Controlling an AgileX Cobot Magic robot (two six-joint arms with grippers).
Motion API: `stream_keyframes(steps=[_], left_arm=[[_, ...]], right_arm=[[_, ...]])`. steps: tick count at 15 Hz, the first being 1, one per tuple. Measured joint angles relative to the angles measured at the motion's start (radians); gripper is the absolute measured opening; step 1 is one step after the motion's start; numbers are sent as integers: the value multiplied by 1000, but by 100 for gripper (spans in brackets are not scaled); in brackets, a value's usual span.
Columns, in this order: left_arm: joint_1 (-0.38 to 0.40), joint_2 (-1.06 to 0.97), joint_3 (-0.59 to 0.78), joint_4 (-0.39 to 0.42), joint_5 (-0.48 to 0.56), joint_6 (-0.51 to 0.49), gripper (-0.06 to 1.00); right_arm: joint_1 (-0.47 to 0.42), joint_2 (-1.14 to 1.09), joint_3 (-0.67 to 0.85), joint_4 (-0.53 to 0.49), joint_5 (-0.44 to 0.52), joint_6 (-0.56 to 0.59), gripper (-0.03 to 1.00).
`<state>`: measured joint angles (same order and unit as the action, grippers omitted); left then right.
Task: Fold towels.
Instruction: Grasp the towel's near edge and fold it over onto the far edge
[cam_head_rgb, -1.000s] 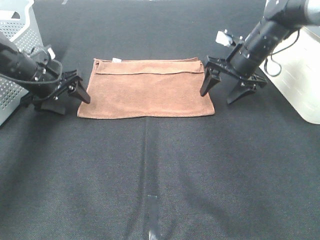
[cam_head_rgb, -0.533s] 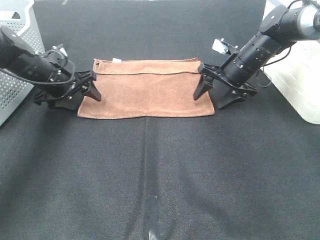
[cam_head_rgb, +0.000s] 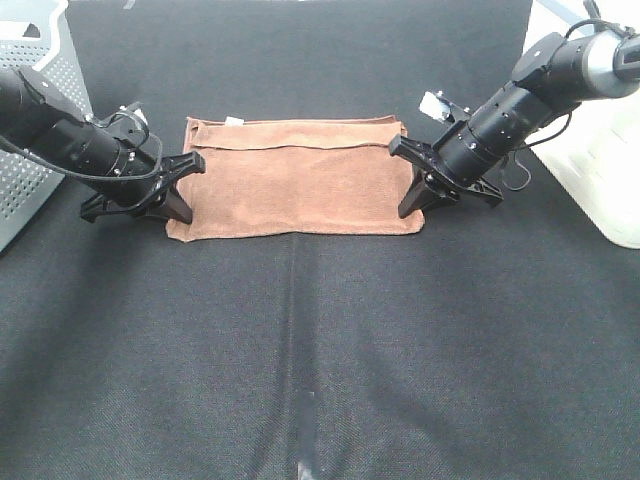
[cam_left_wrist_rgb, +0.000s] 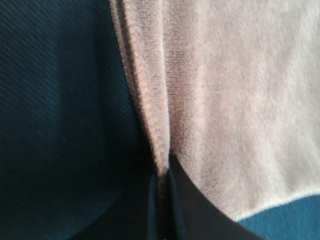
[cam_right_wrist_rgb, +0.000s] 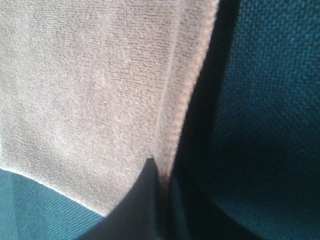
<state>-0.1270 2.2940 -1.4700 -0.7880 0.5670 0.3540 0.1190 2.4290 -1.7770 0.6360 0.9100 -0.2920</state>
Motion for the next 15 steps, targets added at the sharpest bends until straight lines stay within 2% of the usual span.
stream_keyframes(steps=[2,5,9,12,15], left_arm=[[-3,-14,4,34,44,0,1],[-8,-52,34,133,123,-18,1],[-8,-159,203,210,129,-26,1],[-11,-204,288,236,128,-31,1],[-11,-206,294,239,130,-46,1]], right_arm=[[0,-6,0,-9,14,13,0],[0,-58,53,-36,50,21,0],[0,-194,315,-40,-9,6,0],[8,-267,480,-36,-43,-12,0],[9,-281,505,-34,-53,-34,0]])
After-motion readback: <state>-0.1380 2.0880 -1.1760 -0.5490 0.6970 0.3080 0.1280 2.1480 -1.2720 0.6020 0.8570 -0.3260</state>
